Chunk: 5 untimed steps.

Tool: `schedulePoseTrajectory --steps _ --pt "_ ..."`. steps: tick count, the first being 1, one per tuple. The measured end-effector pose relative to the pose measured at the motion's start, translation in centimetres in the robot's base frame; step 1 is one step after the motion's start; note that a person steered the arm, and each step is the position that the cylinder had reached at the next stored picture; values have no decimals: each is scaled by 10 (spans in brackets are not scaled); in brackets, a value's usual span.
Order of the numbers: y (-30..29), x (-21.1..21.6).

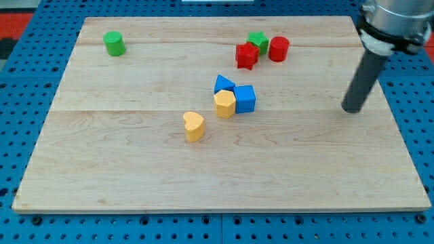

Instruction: Separate the yellow and blue blocks

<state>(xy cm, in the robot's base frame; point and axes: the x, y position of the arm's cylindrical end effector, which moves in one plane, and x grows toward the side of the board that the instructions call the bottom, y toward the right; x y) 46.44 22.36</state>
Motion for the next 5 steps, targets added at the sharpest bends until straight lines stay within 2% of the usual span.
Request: schedulePoseTrajectory --steps 1,2,3,4,5 --pt "-34 35" --pt "-72 23" --pt "-81 -2" --pt "-136 -18" --pt "-180 -57"
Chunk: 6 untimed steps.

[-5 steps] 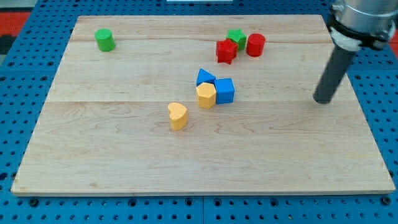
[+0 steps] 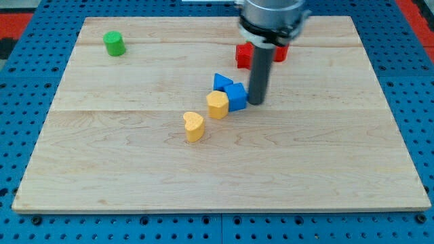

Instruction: Separate the yellow and blue blocks

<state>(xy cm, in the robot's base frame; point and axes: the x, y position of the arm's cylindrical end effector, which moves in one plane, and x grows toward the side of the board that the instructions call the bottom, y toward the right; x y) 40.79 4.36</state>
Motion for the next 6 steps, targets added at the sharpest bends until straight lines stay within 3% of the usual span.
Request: schedulePoseTrajectory --steps 2,3,4,5,6 --pt "-93 -15" --pt "-116 1" --pt "-75 23" --pt "-99 58" --pt "-159 42"
